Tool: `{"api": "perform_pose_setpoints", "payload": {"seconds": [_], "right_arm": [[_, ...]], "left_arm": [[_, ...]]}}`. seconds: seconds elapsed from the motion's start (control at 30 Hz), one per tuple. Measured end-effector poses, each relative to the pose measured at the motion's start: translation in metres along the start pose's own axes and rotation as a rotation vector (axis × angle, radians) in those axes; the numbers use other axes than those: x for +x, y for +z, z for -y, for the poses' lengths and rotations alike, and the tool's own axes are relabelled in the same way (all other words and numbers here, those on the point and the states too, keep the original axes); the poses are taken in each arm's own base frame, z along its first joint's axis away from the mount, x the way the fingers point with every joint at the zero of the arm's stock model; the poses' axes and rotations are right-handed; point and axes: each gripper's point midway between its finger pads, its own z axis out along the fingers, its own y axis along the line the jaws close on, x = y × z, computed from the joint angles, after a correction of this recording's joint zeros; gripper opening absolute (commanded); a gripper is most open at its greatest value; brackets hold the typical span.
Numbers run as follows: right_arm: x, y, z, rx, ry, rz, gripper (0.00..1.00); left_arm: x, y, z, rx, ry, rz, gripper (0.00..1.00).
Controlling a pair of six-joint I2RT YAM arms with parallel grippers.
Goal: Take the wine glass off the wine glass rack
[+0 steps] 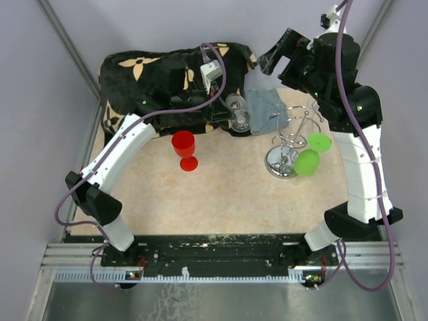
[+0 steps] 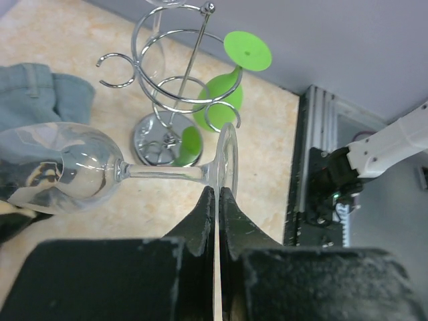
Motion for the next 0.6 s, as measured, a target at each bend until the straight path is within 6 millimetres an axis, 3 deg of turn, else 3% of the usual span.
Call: {"api": "perform_pose_setpoints", "payload": {"seconds": [0.13,0.37,0.6], "right_arm": [[0.008,0.014,-0.005,-0.024,-0.004,-0.037,0.98],[0.033,0.031,-0.007,-0.052,-0.007,-0.122,0.98],[0.046,0.037,-0.009,-0.075,-0.015,-0.173,0.98]], "left_arm": [[-0.002,-0.013,0.001,-0.033,0.119,-0.011,0.0],[-0.006,-0.037,0.022,-0.028,0.282,0.003,0.0],[0.012,-0.037,0.038,0.051,0.29,-0.013,0.0]]}}
